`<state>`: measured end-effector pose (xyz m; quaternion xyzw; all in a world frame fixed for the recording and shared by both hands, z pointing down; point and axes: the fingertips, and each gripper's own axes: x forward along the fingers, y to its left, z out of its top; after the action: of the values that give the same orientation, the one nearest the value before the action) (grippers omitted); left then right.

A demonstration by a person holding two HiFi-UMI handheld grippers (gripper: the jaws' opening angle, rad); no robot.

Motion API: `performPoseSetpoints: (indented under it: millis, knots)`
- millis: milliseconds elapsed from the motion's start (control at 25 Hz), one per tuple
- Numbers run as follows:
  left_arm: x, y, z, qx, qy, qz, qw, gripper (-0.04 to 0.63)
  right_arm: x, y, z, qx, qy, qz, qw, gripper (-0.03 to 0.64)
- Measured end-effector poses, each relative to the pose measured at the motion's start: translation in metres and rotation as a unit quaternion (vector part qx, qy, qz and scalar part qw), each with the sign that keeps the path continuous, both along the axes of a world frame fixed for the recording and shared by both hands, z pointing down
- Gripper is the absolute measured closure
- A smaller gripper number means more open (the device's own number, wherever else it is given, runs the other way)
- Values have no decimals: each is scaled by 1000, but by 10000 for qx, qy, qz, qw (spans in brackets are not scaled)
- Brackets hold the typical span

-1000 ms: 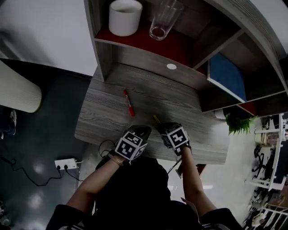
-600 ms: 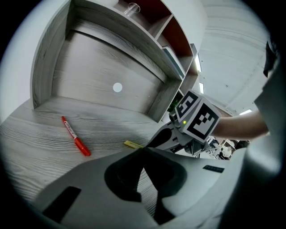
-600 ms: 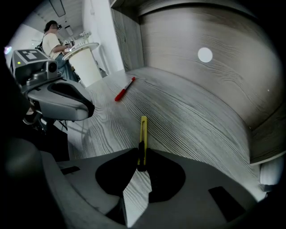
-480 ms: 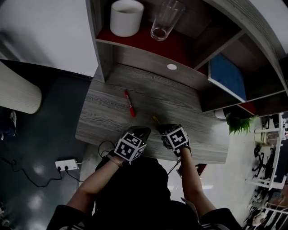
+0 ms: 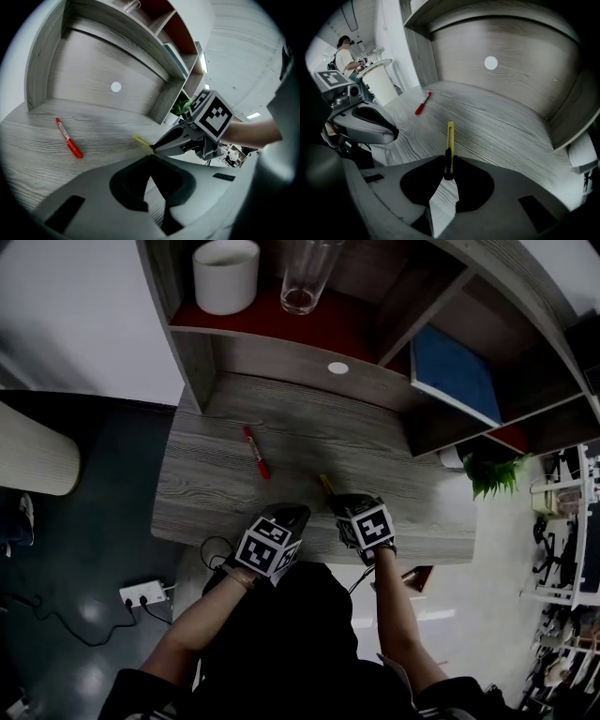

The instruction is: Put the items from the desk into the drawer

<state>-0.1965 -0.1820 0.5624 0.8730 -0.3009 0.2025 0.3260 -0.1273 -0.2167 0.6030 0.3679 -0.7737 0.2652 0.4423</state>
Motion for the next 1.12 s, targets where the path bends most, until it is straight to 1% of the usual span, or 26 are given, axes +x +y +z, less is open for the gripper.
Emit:
performPoseSetpoints:
  millis: [240,440,640,840,1120]
  knots:
    - [35,11,-12,169,-7,425,9990,578,29,13,-17,264,-228,523,9980,551]
    - [62,25,-19,217,-26,809,9965,578,50,31,-25,361,-671,1162,9903,551]
    - [94,35,-25,258,9,1180,9927,578,86,50,-35,516,-637,1693,9822,551]
    - [127,50,-28,286,-25,1578,9871,578,119,70,-43,689,-674,2189,9710,551]
    - [176,74,-33,300,-11,2023,9789,578,164,100,-49,730,-748,2724,9565,551]
